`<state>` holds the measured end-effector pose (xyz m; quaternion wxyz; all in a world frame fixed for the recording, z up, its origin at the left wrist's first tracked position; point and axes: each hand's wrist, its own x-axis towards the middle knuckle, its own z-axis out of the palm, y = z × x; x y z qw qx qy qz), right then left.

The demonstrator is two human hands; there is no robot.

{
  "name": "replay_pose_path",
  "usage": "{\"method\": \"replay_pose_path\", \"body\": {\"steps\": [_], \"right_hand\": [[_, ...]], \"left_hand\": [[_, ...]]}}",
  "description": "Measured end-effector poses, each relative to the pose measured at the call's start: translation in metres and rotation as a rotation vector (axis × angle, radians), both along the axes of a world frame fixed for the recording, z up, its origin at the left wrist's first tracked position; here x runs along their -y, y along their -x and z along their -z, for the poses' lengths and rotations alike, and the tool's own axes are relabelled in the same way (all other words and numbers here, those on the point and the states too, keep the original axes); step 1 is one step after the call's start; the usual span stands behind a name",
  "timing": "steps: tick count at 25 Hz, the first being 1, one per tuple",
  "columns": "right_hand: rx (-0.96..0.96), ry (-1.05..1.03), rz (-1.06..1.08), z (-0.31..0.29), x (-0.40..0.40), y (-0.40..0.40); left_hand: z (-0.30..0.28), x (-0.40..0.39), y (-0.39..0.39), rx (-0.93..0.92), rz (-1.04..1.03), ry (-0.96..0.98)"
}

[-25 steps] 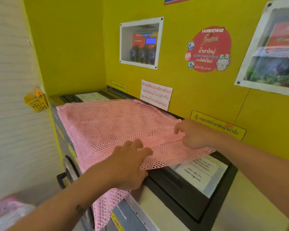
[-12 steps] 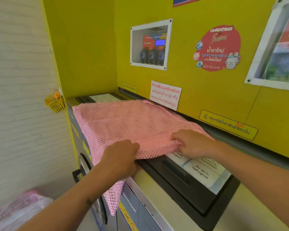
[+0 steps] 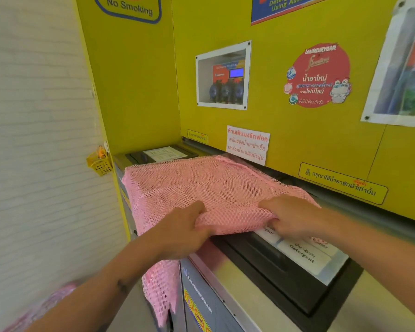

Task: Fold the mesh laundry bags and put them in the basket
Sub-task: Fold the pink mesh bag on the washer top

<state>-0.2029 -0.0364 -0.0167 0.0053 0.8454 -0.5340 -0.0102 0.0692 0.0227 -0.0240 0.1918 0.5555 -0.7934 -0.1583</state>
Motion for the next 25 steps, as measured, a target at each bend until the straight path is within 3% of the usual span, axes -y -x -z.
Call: {"method": "replay_pose_path", "body": {"steps": [3, 5, 10, 14, 21, 25], "right_hand": [[-0.096, 0.118, -0.033, -0.020, 0.005, 0.001], [-0.104, 0.163, 0.005, -0.034, 0.014, -0.002], [-0.144, 0.076, 0.085, -0.050, 0.042, -0.015], [-0.153, 0.111, 0.137, -0.064, 0.084, -0.031], [-0.137, 0.083, 0.247, -0.104, 0.202, -0.087], [-0.325, 0.086, 0.308, -0.095, 0.265, -0.124]], "left_hand": [[0.002, 0.002, -0.013, 0.256, -0.028, 0.083], [0.000, 0.005, -0.024, 0.295, -0.070, 0.113], [-0.024, 0.016, -0.060, 0.268, -0.204, 0.020], [-0.053, 0.049, -0.090, 0.180, -0.190, 0.016], [-0.087, 0.188, -0.169, -0.053, -0.118, 0.020], [-0.068, 0.277, -0.215, -0.039, -0.093, -0.002]]}}
